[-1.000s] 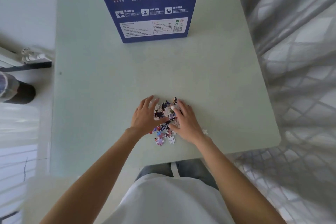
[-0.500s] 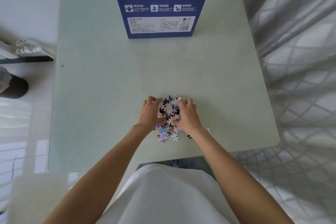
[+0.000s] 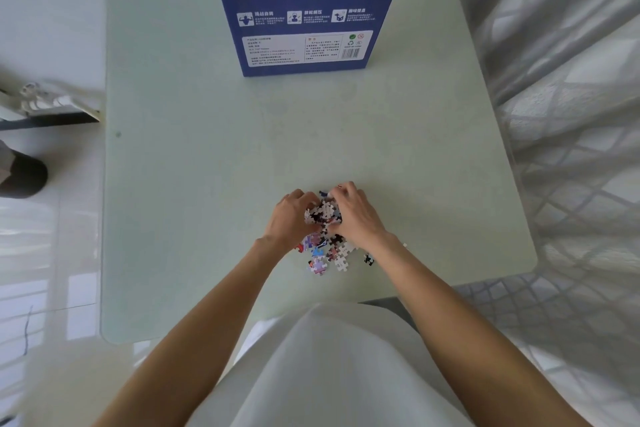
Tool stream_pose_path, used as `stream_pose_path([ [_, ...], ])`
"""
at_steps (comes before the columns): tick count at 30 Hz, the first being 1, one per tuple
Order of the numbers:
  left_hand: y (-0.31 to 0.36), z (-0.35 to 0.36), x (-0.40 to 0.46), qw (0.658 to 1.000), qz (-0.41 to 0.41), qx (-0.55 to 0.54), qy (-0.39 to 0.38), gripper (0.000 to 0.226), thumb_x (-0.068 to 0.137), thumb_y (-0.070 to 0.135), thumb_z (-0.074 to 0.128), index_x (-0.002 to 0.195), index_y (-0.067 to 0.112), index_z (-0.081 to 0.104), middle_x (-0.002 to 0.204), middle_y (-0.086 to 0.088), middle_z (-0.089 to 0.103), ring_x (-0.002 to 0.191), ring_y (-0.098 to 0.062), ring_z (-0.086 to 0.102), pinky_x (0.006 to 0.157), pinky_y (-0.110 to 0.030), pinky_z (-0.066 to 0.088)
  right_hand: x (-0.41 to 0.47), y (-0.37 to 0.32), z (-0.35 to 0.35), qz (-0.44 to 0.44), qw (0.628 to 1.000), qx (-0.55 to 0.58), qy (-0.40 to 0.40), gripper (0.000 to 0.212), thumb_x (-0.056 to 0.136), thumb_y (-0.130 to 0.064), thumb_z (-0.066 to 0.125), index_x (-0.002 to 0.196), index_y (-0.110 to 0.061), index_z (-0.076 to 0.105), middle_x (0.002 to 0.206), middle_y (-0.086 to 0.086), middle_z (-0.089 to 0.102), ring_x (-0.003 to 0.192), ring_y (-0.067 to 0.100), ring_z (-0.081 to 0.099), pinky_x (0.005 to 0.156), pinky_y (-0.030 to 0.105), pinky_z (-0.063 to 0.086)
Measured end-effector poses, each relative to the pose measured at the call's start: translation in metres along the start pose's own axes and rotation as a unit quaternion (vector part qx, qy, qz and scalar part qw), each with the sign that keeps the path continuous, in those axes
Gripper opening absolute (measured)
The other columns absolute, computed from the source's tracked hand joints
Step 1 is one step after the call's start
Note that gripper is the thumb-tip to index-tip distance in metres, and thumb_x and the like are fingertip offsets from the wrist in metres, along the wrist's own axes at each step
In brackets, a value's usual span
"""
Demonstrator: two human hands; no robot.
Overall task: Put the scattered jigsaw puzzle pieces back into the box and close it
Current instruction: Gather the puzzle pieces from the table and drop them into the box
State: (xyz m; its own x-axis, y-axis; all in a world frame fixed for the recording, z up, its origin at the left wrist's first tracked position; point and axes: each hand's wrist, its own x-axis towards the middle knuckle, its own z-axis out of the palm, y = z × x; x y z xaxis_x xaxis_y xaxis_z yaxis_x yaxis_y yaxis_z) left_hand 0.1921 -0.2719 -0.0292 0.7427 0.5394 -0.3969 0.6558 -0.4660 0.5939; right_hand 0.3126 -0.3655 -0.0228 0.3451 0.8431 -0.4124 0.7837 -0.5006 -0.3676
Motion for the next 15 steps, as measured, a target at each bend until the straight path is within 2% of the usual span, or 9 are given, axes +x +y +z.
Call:
stream_pose_path([
  [6,0.000,-0.004,-0.002,0.999,0.001,-0.023,0.024,0.039,0.076,0.021,0.075,0.113,0.015,0.065,0.106,-0.006,0.063,0.088,-0.022,0.062,0.077,-0.021,0.041,0.000,-0.003,-0.002,-0.021,1.000,-0.011,0.013,0.056,0.080,-0.019,0.070,0.129,-0.017,0.043,0.118,0.006,0.045,0.100,0.022,0.051,0.077,0.028,0.050],
  [10,0.001,-0.008,-0.004,0.998,-0.005,-0.032,0.044,0.033,0.079,0.020,0.072,0.111,0.017,0.067,0.102,-0.006,0.068,0.086,-0.023,0.064,0.080,-0.029,0.049,-0.002,-0.006,-0.003,-0.043,0.998,-0.040,0.036,0.050,0.084,-0.018,0.064,0.131,-0.013,0.047,0.115,0.009,0.050,0.094,0.024,0.057,0.075,0.031,0.050],
  [15,0.000,-0.012,-0.005,0.997,-0.020,-0.031,0.072,0.027,0.084,0.010,0.061,0.109,0.016,0.068,0.100,-0.004,0.072,0.089,-0.024,0.066,0.077,-0.028,0.047,-0.006,-0.007,-0.004,-0.059,0.995,-0.047,0.064,0.035,0.084,-0.008,0.059,0.119,-0.006,0.057,0.104,0.014,0.061,0.083,0.030,0.063,0.065,0.033,0.051],
])
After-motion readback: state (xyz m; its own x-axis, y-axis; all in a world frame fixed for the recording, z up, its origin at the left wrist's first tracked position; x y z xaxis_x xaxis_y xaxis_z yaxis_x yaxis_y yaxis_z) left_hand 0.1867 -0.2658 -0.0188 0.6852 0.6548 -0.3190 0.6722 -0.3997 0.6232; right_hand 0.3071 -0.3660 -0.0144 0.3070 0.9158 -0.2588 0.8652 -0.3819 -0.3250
